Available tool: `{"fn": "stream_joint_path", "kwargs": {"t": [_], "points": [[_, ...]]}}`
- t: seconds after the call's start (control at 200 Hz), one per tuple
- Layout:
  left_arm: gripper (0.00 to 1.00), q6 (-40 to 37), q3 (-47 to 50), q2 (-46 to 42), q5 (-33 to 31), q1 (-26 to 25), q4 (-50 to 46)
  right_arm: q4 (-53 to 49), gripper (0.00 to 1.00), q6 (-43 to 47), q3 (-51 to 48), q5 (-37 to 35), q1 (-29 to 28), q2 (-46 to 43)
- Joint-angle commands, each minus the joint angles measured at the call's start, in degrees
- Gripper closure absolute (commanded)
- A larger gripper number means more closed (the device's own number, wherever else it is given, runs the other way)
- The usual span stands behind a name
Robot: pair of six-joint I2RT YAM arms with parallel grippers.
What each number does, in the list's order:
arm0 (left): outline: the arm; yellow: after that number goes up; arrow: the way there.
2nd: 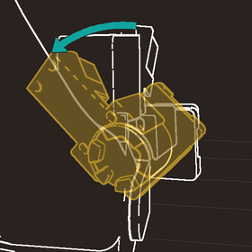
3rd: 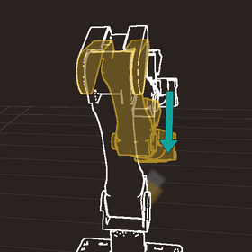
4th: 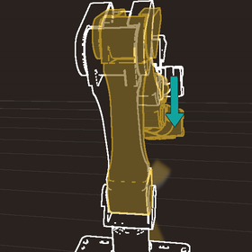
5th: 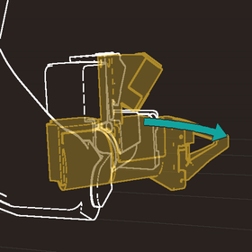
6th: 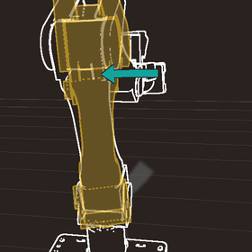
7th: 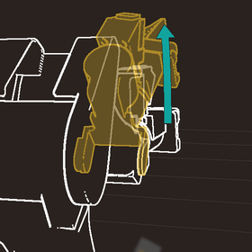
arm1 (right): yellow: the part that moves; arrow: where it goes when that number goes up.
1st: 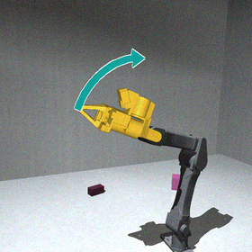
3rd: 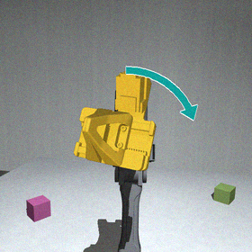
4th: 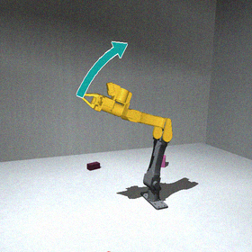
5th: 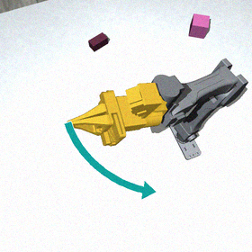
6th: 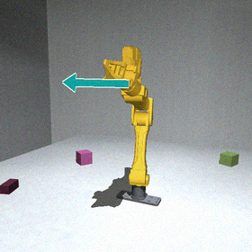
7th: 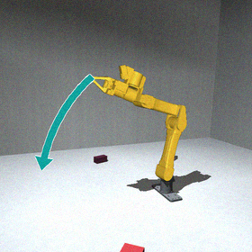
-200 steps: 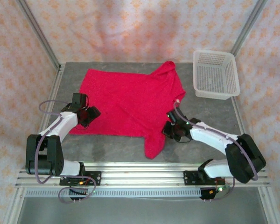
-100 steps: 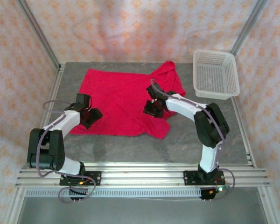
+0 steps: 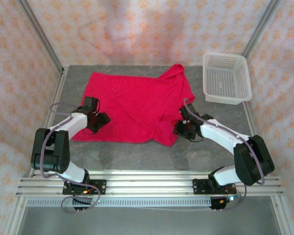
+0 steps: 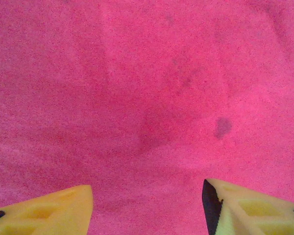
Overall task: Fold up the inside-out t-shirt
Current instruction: Smooth out the T-shirt at the center of the table.
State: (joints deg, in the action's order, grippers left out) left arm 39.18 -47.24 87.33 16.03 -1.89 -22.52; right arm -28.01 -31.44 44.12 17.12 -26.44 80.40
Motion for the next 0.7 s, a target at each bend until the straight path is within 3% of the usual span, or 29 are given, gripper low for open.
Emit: {"fn": "stream_joint_path", "kwargs": {"t": [0.0, 0.17, 0.335, 0.39, 0.54, 0.59, 0.696], "points": [[0.38, 0.11, -1.43, 0.62, -1.18, -0.38, -0.15, 6.03, 0.58, -0.33, -0.61, 0.91, 0.49, 1.19], [0.38, -0.33, -1.37, 0.26, -1.44, -0.39, -0.85, 10.48, 0.51, -1.70, -0.69, 4.05, 0.46, 4.37], [0.38, -0.59, -1.27, 0.03, -1.53, -0.39, -1.04, 14.45, 0.52, -2.58, -0.74, 4.48, 0.49, 7.64], [0.38, -0.68, -1.27, 0.11, -1.53, -0.39, -1.04, 14.80, 0.58, -2.25, -0.24, 4.38, 0.51, 8.89], [0.38, -0.77, -1.72, 0.64, -2.69, -0.39, -1.16, 10.76, 0.94, -0.80, 1.70, 4.11, 0.46, 8.37], [0.38, -0.77, -2.17, 1.36, -4.26, -0.35, -1.71, 6.52, 1.00, 0.09, 2.23, 3.18, 0.50, 5.97], [0.38, -0.04, -2.84, 2.99, -6.05, 0.57, -2.23, -8.22, 1.00, 1.99, 3.08, -2.37, 0.51, -2.90]]}}
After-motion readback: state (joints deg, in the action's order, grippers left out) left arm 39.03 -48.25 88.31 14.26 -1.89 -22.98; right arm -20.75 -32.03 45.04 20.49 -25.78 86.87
